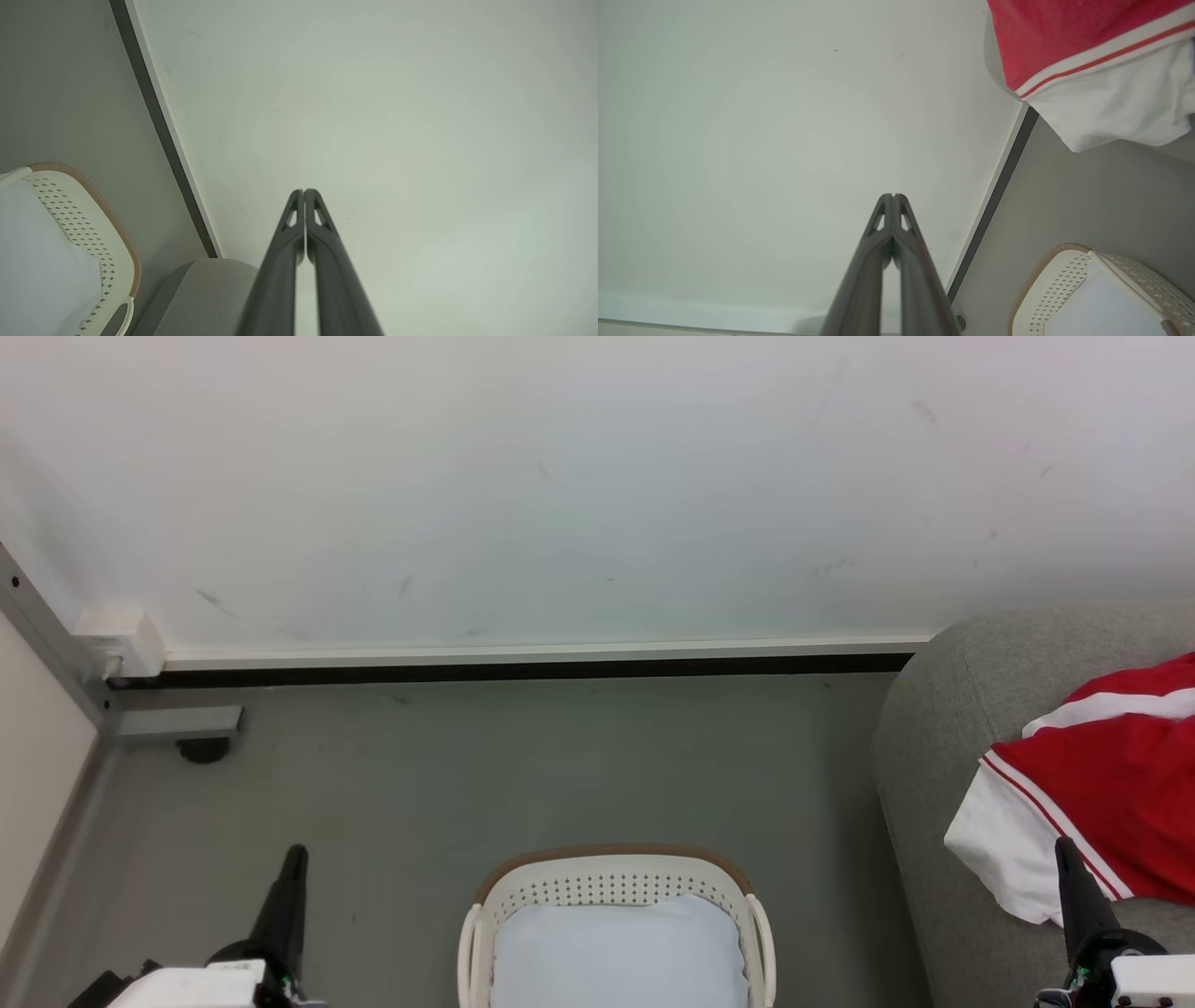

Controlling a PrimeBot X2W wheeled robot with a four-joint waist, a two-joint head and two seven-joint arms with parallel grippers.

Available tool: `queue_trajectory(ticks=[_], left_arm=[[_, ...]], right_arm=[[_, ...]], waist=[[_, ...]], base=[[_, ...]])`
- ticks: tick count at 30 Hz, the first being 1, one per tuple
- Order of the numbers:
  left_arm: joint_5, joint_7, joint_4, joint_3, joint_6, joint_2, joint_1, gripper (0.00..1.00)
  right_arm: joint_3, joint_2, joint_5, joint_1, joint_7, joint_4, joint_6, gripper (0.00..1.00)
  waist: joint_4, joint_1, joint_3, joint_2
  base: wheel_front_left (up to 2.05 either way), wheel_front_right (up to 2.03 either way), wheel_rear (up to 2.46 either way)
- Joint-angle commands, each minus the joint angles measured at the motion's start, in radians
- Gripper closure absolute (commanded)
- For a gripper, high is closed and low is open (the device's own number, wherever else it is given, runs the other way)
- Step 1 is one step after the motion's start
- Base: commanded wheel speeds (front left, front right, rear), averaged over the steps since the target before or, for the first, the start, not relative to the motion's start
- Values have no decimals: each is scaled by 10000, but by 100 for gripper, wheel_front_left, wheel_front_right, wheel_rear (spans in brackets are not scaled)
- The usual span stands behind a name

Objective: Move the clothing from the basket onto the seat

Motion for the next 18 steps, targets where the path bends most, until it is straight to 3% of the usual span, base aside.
queue_trajectory(ticks=[1, 7, 18], left_arm=[[-264, 51, -33, 68, -69, 22, -127, 100], [-823, 204, -26, 123, -74, 9, -224, 100], [-854, 225, -25, 121, -75, 10, -227, 100]], right_arm=[[-57, -72, 247, -88, 75, -76, -19, 100], [-147, -73, 846, -146, 227, -114, -21, 100], [-148, -70, 846, -146, 252, -106, -21, 100]], waist=[[2, -1, 6, 0], [11, -1, 42, 0], [12, -1, 46, 0]], base=[[0, 0, 0], [0, 0, 0], [0, 0, 0]])
